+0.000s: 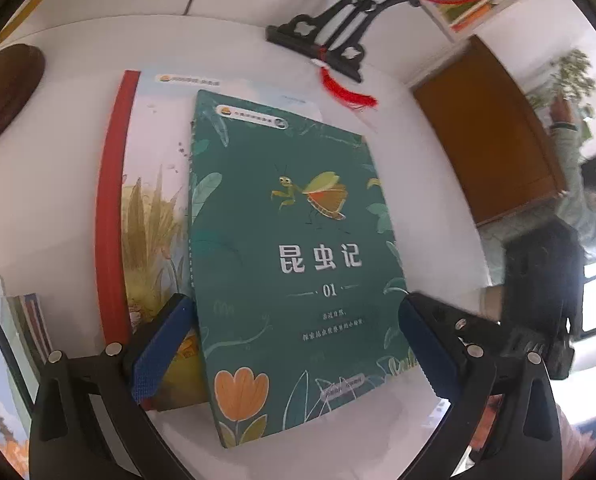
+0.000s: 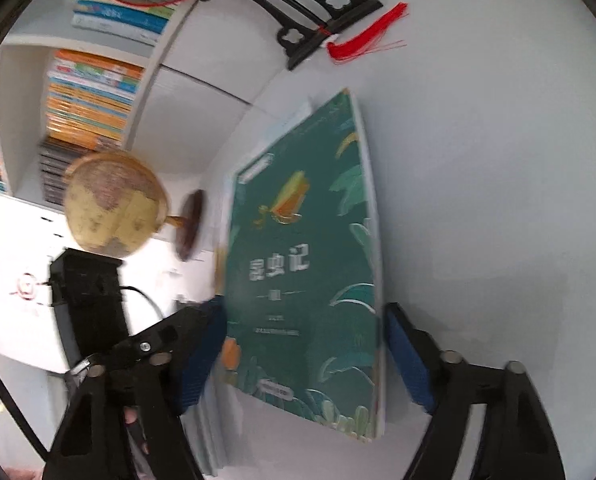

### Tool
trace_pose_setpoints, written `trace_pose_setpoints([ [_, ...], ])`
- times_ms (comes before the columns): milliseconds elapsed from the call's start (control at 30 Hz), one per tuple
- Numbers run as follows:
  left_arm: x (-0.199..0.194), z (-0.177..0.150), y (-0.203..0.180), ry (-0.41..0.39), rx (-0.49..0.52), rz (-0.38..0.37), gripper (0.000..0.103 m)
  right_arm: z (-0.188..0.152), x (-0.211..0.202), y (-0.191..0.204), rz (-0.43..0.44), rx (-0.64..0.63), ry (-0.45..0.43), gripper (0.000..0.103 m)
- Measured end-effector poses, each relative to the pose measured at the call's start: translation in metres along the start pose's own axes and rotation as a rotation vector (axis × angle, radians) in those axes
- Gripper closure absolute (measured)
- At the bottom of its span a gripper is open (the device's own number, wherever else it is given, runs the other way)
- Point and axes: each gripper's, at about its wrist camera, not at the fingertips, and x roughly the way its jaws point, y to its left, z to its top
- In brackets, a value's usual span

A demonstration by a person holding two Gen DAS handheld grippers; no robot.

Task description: Organize books

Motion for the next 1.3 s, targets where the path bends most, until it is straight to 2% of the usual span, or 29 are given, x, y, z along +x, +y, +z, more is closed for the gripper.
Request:
trace_pose_setpoints([
  [33,0.001,0.001,-0.002,0.007,0.000,0.032,0.002,-0.001,-0.001,0.001,-0.033,-0.015,0.002,0.050],
  [67,0.002,0.001,-0.005,0.011,0.016,0.084,0.004,-0.003,-0.004,0.000,-0.033,-0.022,-0.001,0.056],
  [100,0.003,-0.001,-0.008,0.007,0.036,0.120,0.007,-0.005,-0.009,-0.002,-0.006,-0.026,-0.010,0.068],
  [133,0.002,-0.004,-0.010,-0.002,0.059,0.166,0.021,-0.007,-0.015,-0.003,0.031,-0.027,-0.015,0.078],
  [167,0.002,-0.007,-0.013,-0.014,0.087,0.231,0.042,-0.010,-0.021,-0.002,0.072,-0.037,-0.020,0.082],
  [200,0.001,-0.010,-0.015,-0.021,0.115,0.298,0.051,-0.012,-0.024,0.000,0.079,-0.058,-0.020,0.087],
  [233,0.000,-0.011,-0.015,-0.024,0.124,0.321,0.059,-0.013,-0.026,0.005,0.064,-0.090,-0.015,0.089],
  [367,-0.008,-0.008,-0.002,-0.025,0.021,0.240,0.064,-0.019,-0.006,0.018,-0.016,-0.147,0.047,0.090],
  [533,-0.011,-0.013,-0.007,-0.004,0.043,0.243,0.064,-0.024,0.010,0.025,-0.055,-0.151,0.059,0.090],
  [633,-0.012,-0.017,-0.008,-0.004,0.018,0.221,0.064,-0.022,0.008,0.025,-0.081,-0.151,0.055,0.091],
  [733,-0.013,-0.019,-0.010,-0.005,-0.008,0.202,0.064,-0.019,0.003,0.026,-0.060,-0.143,0.050,0.092],
  [800,-0.015,-0.021,-0.014,-0.010,-0.004,0.194,0.066,-0.019,-0.001,0.034,-0.074,-0.187,0.039,0.092],
  [833,-0.018,-0.022,-0.018,-0.017,0.002,0.135,0.084,-0.019,-0.003,0.036,-0.082,-0.206,0.038,0.092],
  [867,-0.018,-0.022,-0.022,-0.010,-0.004,0.077,0.086,-0.019,-0.006,0.039,-0.080,-0.213,0.033,0.092],
  [900,-0.018,-0.021,-0.030,-0.002,0.003,0.059,0.086,-0.020,-0.008,0.041,-0.065,-0.213,0.032,0.092],
  [933,-0.018,-0.020,-0.042,-0.008,0.052,0.094,0.086,-0.020,-0.009,0.046,-0.052,-0.223,0.022,0.093],
  [1000,-0.018,-0.019,-0.058,-0.021,0.135,0.194,0.086,-0.024,-0.014,0.063,-0.082,-0.298,-0.013,0.093],
  [1033,-0.017,-0.018,-0.061,-0.010,0.148,0.238,0.083,-0.026,-0.014,0.069,-0.090,-0.320,-0.013,0.093],
  [1100,-0.014,-0.016,-0.056,0.029,0.127,0.274,0.080,-0.025,-0.011,0.071,-0.107,-0.317,0.001,0.093],
  [1133,-0.013,-0.016,-0.049,0.055,0.096,0.295,0.067,-0.025,-0.011,0.069,-0.111,-0.307,0.004,0.093],
  [1167,-0.012,-0.016,-0.041,0.077,0.066,0.307,0.059,-0.025,-0.012,0.064,-0.127,-0.282,0.006,0.094],
  [1200,-0.013,-0.018,-0.032,0.104,0.025,0.307,0.057,-0.024,-0.015,0.060,-0.137,-0.265,0.004,0.094],
  [1300,-0.012,-0.030,-0.015,0.165,-0.090,0.225,0.039,-0.024,-0.028,0.042,-0.126,-0.176,0.011,0.095],
])
